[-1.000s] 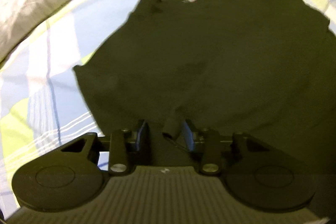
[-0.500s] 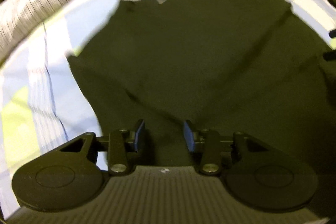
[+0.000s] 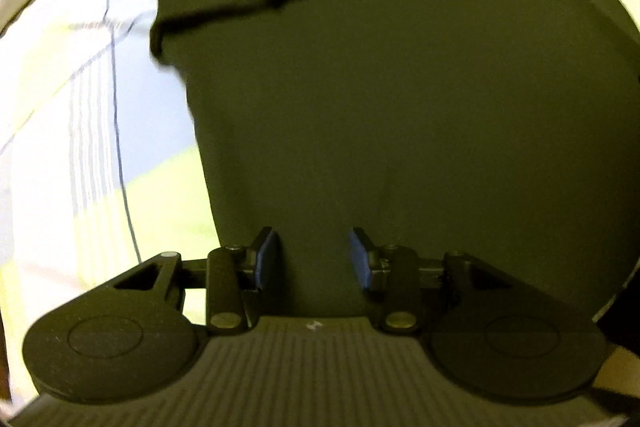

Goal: Fold clothes

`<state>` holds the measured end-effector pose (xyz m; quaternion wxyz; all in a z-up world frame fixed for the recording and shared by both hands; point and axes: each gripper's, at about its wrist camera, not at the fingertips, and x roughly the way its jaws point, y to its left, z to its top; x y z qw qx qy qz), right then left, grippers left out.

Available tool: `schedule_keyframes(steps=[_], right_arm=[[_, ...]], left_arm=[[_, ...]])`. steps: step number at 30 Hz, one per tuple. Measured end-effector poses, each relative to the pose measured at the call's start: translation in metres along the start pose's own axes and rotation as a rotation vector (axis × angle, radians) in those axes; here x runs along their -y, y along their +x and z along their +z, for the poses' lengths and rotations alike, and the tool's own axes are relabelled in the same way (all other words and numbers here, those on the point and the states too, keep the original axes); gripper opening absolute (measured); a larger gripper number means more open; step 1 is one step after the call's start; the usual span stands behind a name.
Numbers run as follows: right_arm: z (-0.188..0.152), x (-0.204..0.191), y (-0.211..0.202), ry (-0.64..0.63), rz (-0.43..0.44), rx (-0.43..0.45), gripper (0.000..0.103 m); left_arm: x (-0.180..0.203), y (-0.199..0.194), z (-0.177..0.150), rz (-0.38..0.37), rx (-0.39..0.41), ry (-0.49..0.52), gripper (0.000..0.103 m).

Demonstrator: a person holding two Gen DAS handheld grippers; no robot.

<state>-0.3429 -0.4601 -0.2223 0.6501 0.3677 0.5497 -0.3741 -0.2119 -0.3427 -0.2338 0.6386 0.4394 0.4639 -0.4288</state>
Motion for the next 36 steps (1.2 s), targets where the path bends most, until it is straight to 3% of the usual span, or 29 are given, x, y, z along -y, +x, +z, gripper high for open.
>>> schedule_keyframes(steps=[4,9,12,15,19,28,36], right_arm=[[-0.009,0.003,-0.003,0.003,-0.009,-0.013,0.093],[-0.018,-0.007,-0.01,0.105,-0.078,-0.023,0.093],[-0.025,-0.025,-0.018,0.14,-0.118,-0.008,0.093],[-0.03,-0.048,-0.031,0.161,-0.134,0.011,0.093],[-0.035,-0.079,-0.049,0.148,-0.125,0.046,0.093],[-0.05,-0.125,-0.053,-0.008,-0.074,0.081,0.092],[-0.084,-0.138,-0.057,-0.254,-0.049,0.159,0.092]], left_arm=[[0.011,-0.005,-0.032,-0.003,-0.024,-0.01,0.036],[-0.004,-0.005,-0.047,-0.066,0.018,0.009,0.037],[-0.016,-0.009,-0.059,-0.095,0.031,0.03,0.038],[-0.024,-0.013,-0.078,-0.096,0.016,0.054,0.043],[-0.034,-0.027,-0.106,-0.083,0.014,0.064,0.042],[0.025,-0.061,-0.149,-0.005,0.147,0.415,0.04],[0.083,-0.042,-0.163,0.065,0.176,0.65,0.04]])
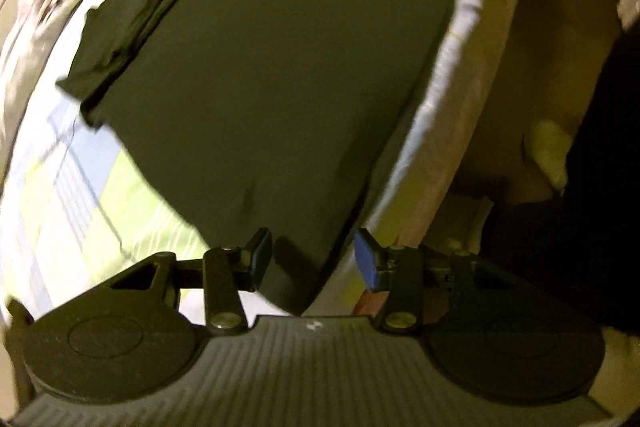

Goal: Fold clothes

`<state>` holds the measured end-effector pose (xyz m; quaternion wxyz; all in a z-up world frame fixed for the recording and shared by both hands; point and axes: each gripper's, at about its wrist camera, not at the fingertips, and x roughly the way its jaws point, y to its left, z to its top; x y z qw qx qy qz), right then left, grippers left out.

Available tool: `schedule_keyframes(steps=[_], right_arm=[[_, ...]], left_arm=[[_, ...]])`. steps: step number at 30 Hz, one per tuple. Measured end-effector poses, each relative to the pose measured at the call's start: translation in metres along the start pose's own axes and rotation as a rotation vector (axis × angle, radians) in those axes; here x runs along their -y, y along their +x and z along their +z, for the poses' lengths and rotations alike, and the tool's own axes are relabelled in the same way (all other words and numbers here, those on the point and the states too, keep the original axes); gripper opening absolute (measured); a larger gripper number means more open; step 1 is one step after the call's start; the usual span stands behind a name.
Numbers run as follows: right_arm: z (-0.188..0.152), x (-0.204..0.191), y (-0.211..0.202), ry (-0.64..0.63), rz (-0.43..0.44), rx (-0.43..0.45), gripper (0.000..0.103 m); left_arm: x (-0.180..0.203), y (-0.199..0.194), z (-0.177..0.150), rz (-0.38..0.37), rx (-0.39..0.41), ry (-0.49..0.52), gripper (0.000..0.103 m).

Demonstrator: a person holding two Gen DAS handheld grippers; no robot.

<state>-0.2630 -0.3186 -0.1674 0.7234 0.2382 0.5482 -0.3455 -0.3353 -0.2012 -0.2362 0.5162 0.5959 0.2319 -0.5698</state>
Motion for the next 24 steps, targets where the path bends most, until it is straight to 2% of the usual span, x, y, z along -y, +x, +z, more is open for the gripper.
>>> schedule_keyframes(steps=[5,8,11,16,18,23,24], right_arm=[[-0.022,0.004,0.003,-0.024,-0.004,0.011,0.092],[-0.044,0.01,-0.001,-0.009,-0.018,0.015,0.092],[-0.048,0.014,-0.006,-0.011,-0.029,0.024,0.092],[-0.049,0.016,-0.005,-0.027,-0.038,0.046,0.092],[-0.048,0.013,-0.003,-0.034,-0.032,0.054,0.092],[-0.046,0.007,0.005,-0.04,-0.015,0.057,0.092],[-0.045,0.005,0.006,-0.039,-0.011,0.057,0.092]], left_arm=[[0.02,0.027,0.006,0.046,-0.035,0.095,0.043],[0.019,0.036,0.009,0.049,-0.043,0.101,0.044],[0.0,0.042,0.013,0.007,-0.051,0.057,0.039],[-0.012,0.041,0.016,-0.061,-0.051,0.058,0.026],[-0.009,0.024,0.011,-0.091,-0.05,0.039,0.024],[-0.028,0.019,0.009,-0.149,-0.041,-0.052,0.024],[-0.032,0.018,0.009,-0.153,-0.038,-0.08,0.02]])
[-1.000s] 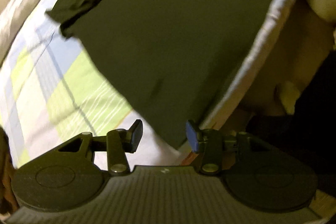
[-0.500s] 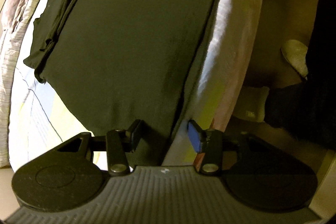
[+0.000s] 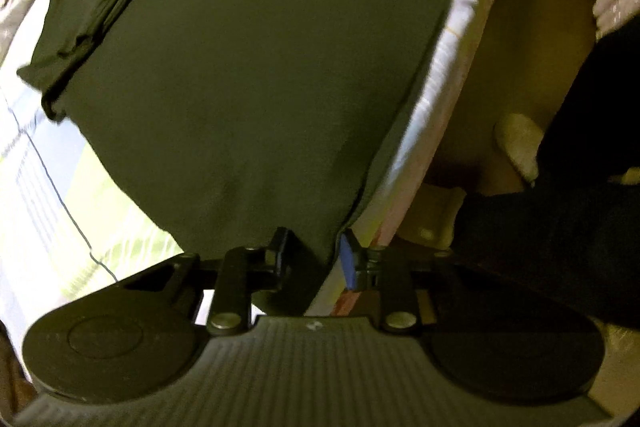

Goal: Fold clothes

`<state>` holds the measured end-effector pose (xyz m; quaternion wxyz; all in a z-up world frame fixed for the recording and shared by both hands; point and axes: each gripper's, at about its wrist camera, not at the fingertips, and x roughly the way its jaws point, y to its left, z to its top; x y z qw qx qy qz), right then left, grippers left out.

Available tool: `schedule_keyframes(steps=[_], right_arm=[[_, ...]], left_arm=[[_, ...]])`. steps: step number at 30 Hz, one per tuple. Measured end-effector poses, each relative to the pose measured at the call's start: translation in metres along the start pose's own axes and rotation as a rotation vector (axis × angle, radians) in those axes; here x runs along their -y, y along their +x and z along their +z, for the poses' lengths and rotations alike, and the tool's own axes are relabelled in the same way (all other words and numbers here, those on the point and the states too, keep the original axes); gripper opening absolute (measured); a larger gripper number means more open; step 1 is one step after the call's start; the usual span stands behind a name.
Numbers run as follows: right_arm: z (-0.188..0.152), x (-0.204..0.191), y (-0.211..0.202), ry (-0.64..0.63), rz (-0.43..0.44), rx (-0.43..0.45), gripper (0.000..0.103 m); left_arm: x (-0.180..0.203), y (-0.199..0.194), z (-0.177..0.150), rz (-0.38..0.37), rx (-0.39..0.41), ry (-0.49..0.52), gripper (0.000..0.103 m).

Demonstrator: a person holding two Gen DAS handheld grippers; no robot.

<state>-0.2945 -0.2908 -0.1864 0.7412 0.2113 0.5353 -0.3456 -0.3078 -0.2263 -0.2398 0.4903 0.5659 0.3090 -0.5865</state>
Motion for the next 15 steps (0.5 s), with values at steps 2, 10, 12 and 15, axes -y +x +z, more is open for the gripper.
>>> schedule_keyframes(steps=[2,10,12,15], right_arm=[[0.0,-0.004,0.0,0.003,0.005,0.001,0.092],[-0.006,-0.018,0.004,-0.043,-0.002,0.006,0.092],[-0.01,-0.024,0.007,-0.098,-0.012,0.011,0.092],[-0.016,-0.037,0.013,-0.207,-0.037,0.028,0.092]], left_arm=[[-0.007,-0.003,0.002,-0.009,0.011,-0.057,0.015],[0.01,-0.001,0.008,0.046,0.021,0.061,0.005],[0.015,-0.001,0.007,0.063,0.027,0.078,0.002],[0.004,-0.013,0.006,0.078,0.07,-0.035,0.002]])
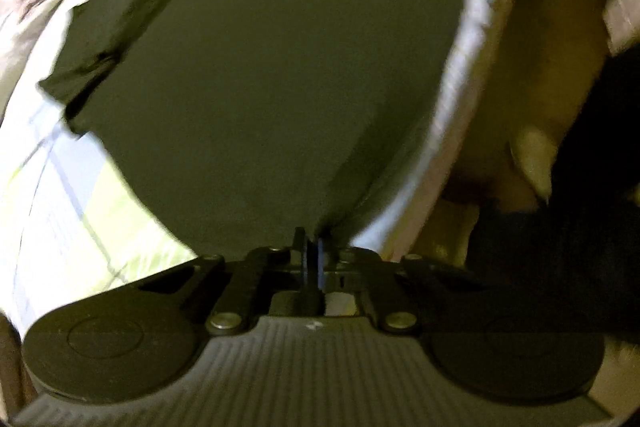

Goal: Fold clothes

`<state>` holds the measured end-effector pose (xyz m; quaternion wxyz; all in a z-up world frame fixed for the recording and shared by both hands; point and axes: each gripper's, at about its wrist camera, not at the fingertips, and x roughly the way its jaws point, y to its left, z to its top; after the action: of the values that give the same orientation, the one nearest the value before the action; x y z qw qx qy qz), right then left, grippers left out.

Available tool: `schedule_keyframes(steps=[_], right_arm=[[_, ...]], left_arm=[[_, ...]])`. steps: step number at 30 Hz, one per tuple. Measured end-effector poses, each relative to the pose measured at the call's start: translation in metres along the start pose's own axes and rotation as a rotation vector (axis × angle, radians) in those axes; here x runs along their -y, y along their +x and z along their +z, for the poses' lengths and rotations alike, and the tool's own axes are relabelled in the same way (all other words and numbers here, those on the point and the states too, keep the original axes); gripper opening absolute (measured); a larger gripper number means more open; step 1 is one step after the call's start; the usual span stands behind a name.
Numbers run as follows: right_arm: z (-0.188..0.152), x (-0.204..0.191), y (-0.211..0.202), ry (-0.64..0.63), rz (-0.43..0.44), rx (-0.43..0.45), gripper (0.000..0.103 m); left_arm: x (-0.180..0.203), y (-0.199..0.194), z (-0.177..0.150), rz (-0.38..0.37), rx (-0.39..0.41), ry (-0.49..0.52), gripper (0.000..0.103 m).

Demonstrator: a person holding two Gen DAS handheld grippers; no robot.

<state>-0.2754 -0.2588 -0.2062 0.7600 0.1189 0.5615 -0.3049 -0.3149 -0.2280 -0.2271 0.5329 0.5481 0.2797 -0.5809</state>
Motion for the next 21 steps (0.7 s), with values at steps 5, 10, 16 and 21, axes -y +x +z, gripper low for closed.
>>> schedule_keyframes(steps=[5,10,16,21], right_arm=[[-0.008,-0.018,0.017,-0.145,-0.092,0.036,0.092],[-0.018,-0.023,0.035,-0.274,-0.131,0.067,0.092],[-0.017,-0.005,0.035,-0.292,-0.147,0.061,0.071],[-0.02,-0.011,0.034,-0.398,-0.146,0.066,0.056]], left_arm=[[-0.017,-0.016,0.004,0.031,0.029,-0.067,0.002],[-0.016,-0.012,0.007,0.039,0.031,-0.057,0.002],[-0.014,-0.015,0.005,0.049,0.034,-0.073,0.002],[-0.013,-0.017,0.005,0.049,0.033,-0.074,0.002]])
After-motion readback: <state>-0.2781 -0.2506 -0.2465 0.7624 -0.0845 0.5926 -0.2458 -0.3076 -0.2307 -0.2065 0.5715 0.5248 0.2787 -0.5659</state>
